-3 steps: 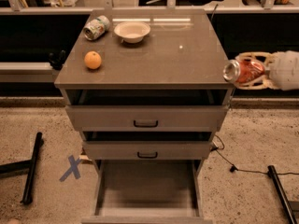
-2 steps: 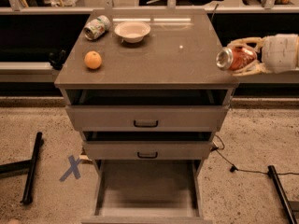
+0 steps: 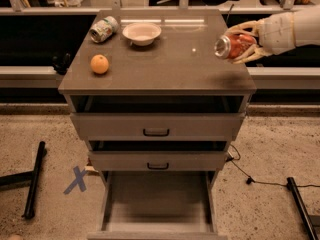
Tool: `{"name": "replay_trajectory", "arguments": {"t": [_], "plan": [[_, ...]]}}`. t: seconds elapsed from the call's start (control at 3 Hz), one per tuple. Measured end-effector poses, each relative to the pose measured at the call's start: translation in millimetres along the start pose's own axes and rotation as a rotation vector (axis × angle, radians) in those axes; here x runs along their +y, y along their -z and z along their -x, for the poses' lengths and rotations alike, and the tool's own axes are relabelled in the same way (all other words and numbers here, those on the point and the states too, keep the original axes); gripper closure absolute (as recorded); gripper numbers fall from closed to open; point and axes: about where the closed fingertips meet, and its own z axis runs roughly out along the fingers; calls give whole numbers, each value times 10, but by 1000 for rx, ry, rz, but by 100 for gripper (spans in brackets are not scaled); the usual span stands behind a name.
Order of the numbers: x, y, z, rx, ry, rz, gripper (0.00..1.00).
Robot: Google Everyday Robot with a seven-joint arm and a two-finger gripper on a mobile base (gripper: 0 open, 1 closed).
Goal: Pick coke can from bottom drawer and place on counter
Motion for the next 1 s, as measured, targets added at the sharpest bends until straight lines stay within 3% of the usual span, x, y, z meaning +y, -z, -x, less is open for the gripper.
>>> {"name": "replay_trajectory", "arguments": {"t": [0.33, 0.67, 1.0], "plan": [[-83, -265, -92, 15, -68, 33, 100], [-83, -265, -92, 15, -68, 33, 100], [-175, -373, 6, 34, -110, 49, 100]]}}
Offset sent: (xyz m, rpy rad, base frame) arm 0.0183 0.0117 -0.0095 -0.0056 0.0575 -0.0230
